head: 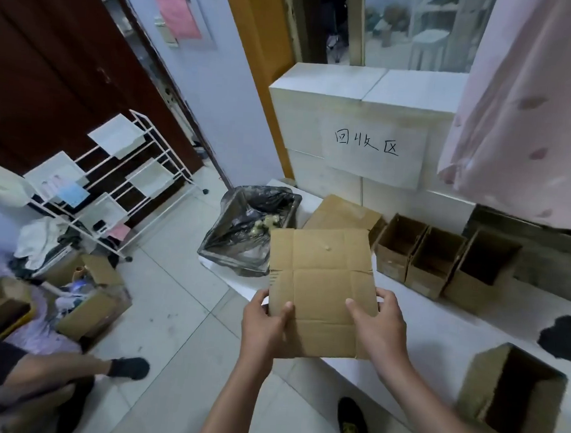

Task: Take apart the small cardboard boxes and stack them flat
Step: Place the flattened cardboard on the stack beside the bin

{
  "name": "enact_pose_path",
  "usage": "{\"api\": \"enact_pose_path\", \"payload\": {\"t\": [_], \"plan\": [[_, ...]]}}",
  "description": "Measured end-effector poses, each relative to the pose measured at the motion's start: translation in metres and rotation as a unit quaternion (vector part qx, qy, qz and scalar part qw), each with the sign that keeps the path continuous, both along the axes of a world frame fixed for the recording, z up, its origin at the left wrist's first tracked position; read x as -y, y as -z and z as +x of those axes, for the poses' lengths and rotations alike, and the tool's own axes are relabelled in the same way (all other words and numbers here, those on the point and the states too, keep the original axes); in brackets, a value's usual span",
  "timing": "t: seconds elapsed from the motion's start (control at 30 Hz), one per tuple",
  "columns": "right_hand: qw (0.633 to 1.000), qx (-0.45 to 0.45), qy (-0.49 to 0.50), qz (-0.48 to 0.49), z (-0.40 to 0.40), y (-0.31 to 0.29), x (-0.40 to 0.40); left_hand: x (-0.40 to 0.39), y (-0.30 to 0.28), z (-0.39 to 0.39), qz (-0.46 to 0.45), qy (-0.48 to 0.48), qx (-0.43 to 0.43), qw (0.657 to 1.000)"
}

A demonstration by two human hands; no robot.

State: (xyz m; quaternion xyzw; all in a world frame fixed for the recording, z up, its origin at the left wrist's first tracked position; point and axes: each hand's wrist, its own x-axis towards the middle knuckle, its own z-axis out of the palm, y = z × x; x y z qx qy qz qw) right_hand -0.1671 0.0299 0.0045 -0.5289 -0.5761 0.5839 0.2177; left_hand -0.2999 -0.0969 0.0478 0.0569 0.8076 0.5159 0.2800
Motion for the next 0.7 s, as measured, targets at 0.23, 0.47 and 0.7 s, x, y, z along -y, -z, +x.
{"api": "enact_pose_path", "payload": {"t": [0.23,0.47,0.7], "plan": [[0.999,0.012,0.021,-0.023,-0.062,0.003,-0.041,-0.045,0.004,-0.065,-0.010,0.014,-0.003,1.000],[0.998,0.030,0.047,-0.031,-0.104,0.013,-0.057,-0.072,0.025,-0.124,-0.014,0.061,0.005,0.998],[0.993,0.058,0.100,0.014,-0.153,0.017,-0.070,-0.102,0.042,-0.190,0.009,0.133,0.049,0.990]]}}
